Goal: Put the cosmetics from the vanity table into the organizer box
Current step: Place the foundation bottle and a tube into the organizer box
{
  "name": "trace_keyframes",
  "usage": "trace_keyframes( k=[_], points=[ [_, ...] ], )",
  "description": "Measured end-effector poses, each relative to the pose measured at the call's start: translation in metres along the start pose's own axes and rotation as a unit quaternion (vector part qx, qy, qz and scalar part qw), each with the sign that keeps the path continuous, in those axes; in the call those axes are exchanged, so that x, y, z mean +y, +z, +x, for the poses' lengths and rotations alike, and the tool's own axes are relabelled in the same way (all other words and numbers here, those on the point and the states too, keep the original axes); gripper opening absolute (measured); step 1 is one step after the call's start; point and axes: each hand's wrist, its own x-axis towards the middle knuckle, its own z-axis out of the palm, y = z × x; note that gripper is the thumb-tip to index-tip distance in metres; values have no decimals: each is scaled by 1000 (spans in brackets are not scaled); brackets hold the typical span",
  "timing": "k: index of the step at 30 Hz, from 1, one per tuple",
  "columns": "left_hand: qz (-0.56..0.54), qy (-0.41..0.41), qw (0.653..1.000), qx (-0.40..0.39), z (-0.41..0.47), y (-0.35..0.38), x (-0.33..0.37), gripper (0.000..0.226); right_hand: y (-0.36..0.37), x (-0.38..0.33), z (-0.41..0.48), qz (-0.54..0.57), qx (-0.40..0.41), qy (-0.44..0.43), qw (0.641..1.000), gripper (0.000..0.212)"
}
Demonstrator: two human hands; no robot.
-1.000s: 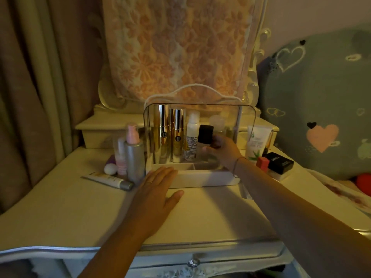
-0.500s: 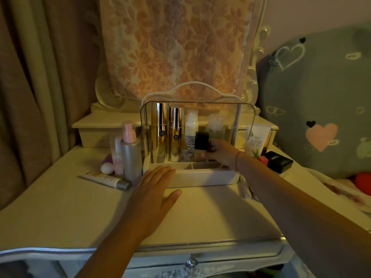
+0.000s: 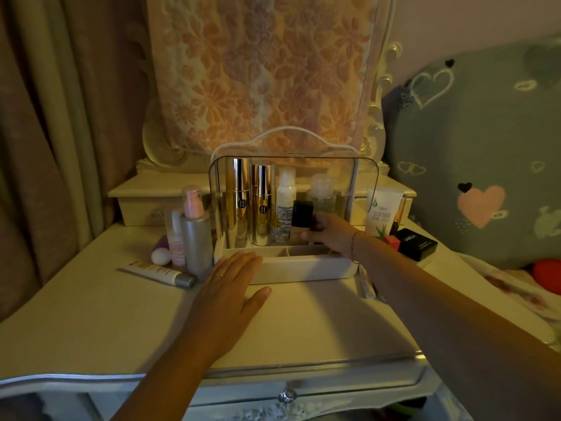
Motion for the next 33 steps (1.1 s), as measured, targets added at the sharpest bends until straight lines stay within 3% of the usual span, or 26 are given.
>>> trace_keyframes(
  k=[12, 17, 20, 25, 33],
  points=[
    [-174, -108, 978, -39, 66, 9, 28, 55, -3, -6, 0, -60, -5, -7, 998, 37],
    [-248, -217, 943, -36, 113, 20, 32, 50, -1, -2, -3, -71, 25, -23, 997, 31],
    [-280, -247, 926, -52, 129, 26, 30, 45, 3, -1, -10, -102, 84, -38, 990, 30],
    [-306, -254, 914, -79, 138, 33, 28, 44, 15, 3, -44, -135, 203, -70, 967, 19],
    [-307, -211, 920, -123, 149, 42, 32, 28, 29, 11, -93, -173, 220, -99, 955, 23]
  ],
)
